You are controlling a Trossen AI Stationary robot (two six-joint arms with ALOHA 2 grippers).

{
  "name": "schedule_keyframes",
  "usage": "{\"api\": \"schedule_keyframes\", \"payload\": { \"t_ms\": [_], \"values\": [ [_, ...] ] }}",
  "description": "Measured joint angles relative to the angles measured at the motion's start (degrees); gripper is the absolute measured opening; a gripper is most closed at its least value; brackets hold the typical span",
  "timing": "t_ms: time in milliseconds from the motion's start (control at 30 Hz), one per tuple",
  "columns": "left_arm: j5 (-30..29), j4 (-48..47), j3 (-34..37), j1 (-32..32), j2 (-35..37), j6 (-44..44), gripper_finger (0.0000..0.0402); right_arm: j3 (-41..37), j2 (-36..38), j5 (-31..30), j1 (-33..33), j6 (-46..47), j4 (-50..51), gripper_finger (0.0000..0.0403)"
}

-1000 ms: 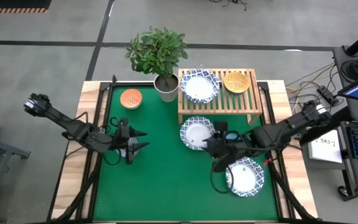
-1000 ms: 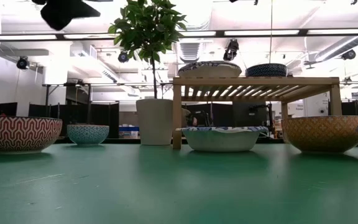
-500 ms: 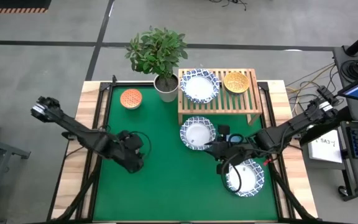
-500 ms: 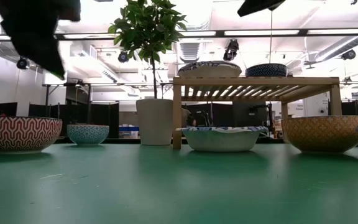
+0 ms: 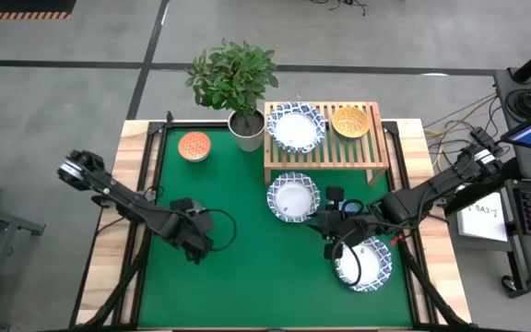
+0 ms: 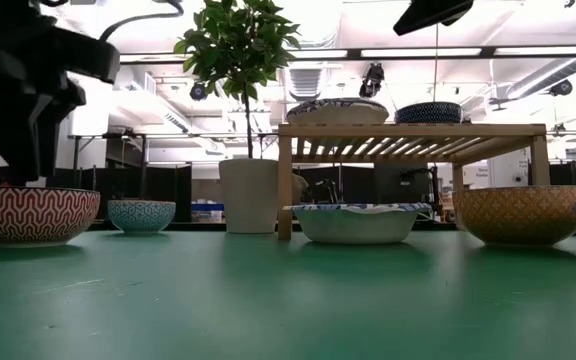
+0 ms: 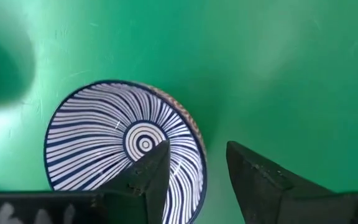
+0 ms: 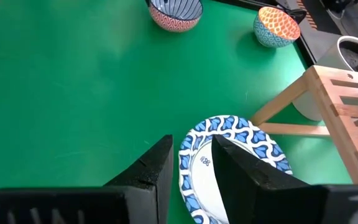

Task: Place and stack bowls onto a shelf
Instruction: Stack the blue bowl on top of the yellow bowl on the shelf

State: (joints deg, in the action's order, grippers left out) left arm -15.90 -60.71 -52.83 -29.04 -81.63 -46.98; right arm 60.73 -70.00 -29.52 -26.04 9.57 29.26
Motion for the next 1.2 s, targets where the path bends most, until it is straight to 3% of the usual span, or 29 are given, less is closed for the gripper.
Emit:
{"api": "schedule_keyframes", "payload": {
  "t_ms": [333, 633, 833, 1000, 1200],
  "values": [
    [0.09, 11.26, 8.5, 0.17, 2.16, -2.94, 0.0099, -0.02, -0.04, -0.02, 0.02, 0.33, 0.04, 0.01],
    [-0.02, 15.19, 12.62, 0.33, 2.13, -5.58, 0.0073, -0.04, -0.04, -0.04, 0.02, 0.34, 0.04, 0.0097],
    [-0.2, 14.59, 12.62, 0.27, 2.17, -5.02, 0.001, -0.04, -0.04, -0.02, 0.02, 0.08, 0.43, 0.0095],
    [0.41, 14.34, 9.24, -0.2, 2.08, -3.51, 0.0006, -1.21, 0.24, -0.03, -0.36, -0.16, 0.44, 0.0087],
    [-1.76, 14.0, -0.55, -0.39, 2.08, 8.02, 0.0004, -5.09, 1.35, -0.02, -1.03, -0.16, -1.89, 0.0089]
  ]
}}
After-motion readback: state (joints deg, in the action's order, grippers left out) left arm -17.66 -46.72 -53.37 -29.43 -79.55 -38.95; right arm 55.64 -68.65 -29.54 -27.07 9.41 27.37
